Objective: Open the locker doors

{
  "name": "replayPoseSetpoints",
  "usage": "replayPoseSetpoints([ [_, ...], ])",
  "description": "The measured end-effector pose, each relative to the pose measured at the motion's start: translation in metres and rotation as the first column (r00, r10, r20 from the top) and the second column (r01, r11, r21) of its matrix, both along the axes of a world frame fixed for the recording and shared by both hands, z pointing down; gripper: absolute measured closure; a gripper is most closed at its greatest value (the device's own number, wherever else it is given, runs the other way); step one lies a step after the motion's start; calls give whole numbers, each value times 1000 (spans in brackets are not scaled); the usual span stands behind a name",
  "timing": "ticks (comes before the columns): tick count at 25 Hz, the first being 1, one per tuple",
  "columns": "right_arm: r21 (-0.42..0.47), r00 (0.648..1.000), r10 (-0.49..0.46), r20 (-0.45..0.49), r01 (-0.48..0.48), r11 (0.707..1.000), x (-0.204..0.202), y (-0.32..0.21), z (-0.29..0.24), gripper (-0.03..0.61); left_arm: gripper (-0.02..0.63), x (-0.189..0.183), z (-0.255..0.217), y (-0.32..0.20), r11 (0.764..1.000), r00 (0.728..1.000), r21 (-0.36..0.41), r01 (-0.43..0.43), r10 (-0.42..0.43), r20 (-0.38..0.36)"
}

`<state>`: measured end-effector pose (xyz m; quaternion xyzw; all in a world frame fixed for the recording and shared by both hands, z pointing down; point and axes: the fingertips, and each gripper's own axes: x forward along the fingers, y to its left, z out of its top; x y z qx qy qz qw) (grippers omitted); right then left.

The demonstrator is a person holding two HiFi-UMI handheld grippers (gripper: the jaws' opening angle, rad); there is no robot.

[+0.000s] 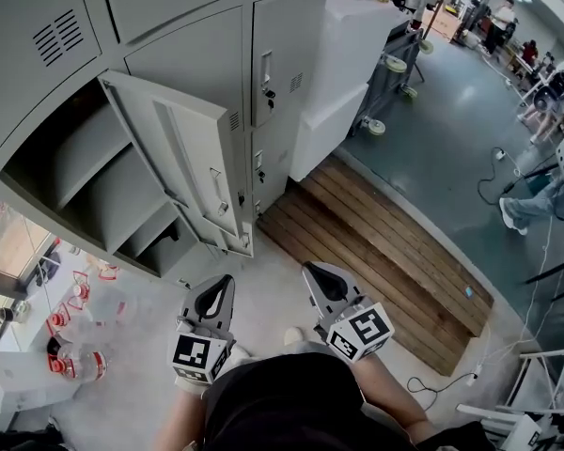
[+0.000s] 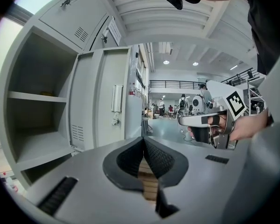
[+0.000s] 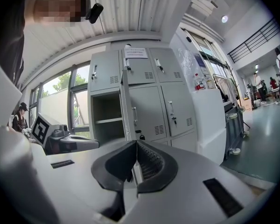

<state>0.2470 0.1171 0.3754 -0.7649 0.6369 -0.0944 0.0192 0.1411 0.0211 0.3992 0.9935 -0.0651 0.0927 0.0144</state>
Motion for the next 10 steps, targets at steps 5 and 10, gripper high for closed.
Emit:
replayPoseSetpoints([
  [5, 10, 999, -1, 32, 0, 1000, 1, 0, 1, 549, 595, -2, 0, -2, 1000, 1000, 11, 20, -20, -3],
  [10, 5, 1000, -7, 28, 7, 1000, 1, 3, 3, 549, 595, 1, -1, -3, 999, 999, 16, 38, -37, -9],
])
